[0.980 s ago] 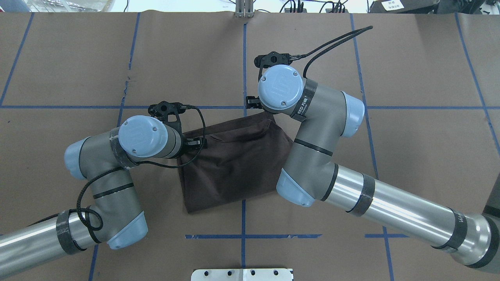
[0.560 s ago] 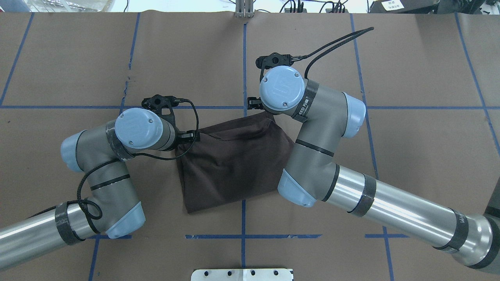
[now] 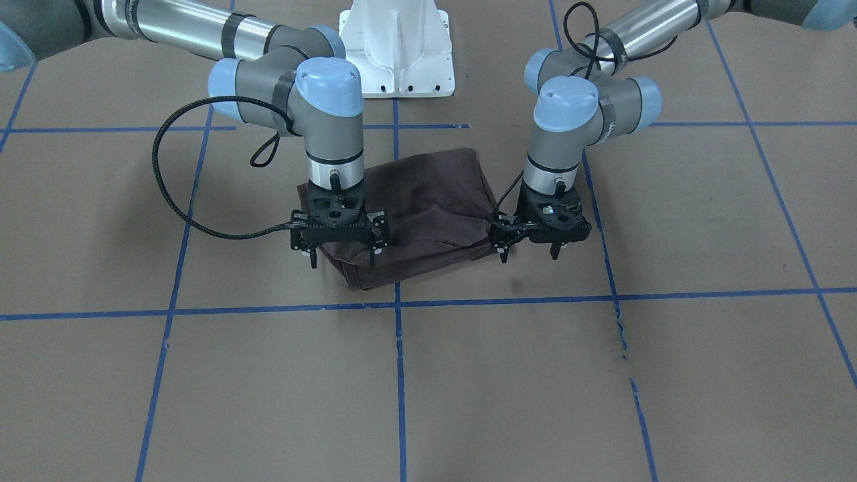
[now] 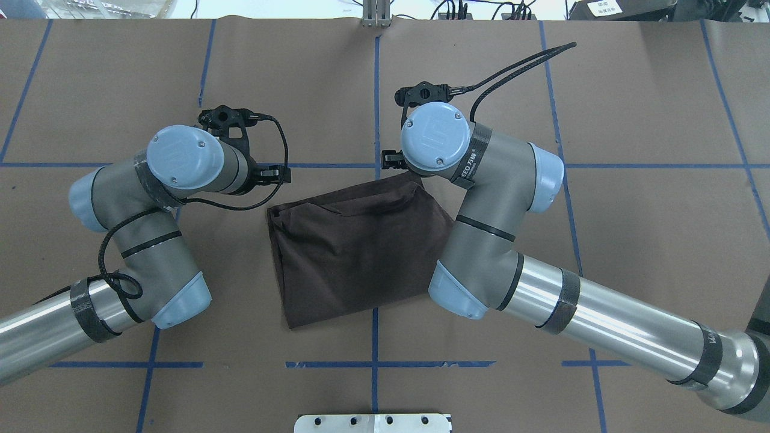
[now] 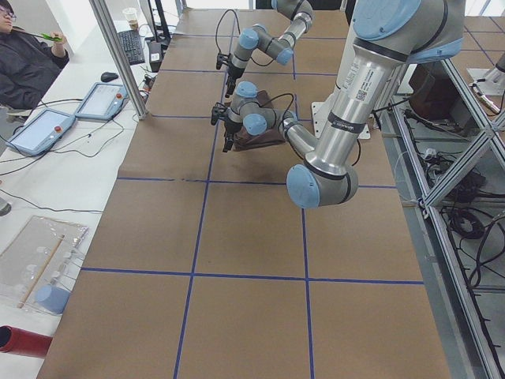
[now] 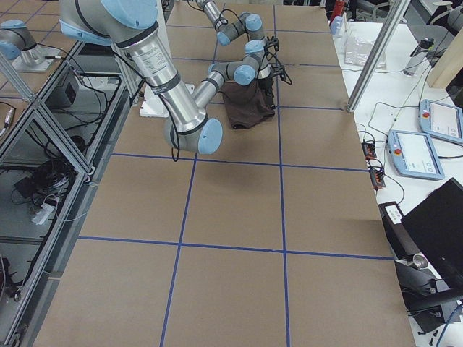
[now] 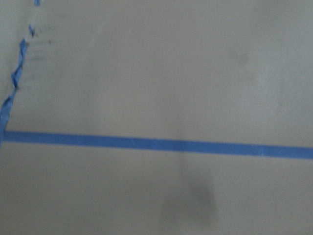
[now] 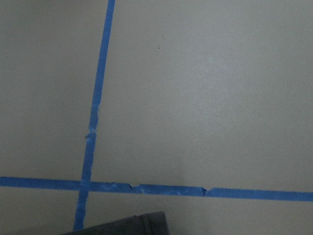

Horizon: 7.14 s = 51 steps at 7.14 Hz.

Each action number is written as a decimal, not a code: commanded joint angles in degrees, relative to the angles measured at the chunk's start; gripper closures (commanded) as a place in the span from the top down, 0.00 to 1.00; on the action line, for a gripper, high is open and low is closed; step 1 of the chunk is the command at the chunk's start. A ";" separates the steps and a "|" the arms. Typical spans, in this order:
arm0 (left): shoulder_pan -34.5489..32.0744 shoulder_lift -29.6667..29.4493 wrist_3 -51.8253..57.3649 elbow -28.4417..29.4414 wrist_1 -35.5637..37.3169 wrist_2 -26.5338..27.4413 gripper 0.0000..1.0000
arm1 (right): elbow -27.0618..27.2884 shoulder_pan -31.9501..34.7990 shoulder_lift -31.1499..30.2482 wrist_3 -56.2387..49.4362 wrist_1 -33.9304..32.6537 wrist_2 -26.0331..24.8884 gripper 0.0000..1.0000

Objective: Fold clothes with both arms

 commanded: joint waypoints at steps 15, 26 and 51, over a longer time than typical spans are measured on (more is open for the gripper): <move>0.41 4.81 -2.72 -2.16 -5.78 -4.14 0.00 | 1.41 0.00 -1.62 -0.02 0.00 -0.09 1.00; -8.93 -1.87 10.14 9.54 -11.41 -8.36 1.00 | -11.94 -0.43 2.95 10.09 17.56 0.00 0.66; -24.85 28.56 44.48 -24.28 4.50 -19.22 1.00 | 21.31 37.74 -29.51 -53.26 -17.10 34.08 1.00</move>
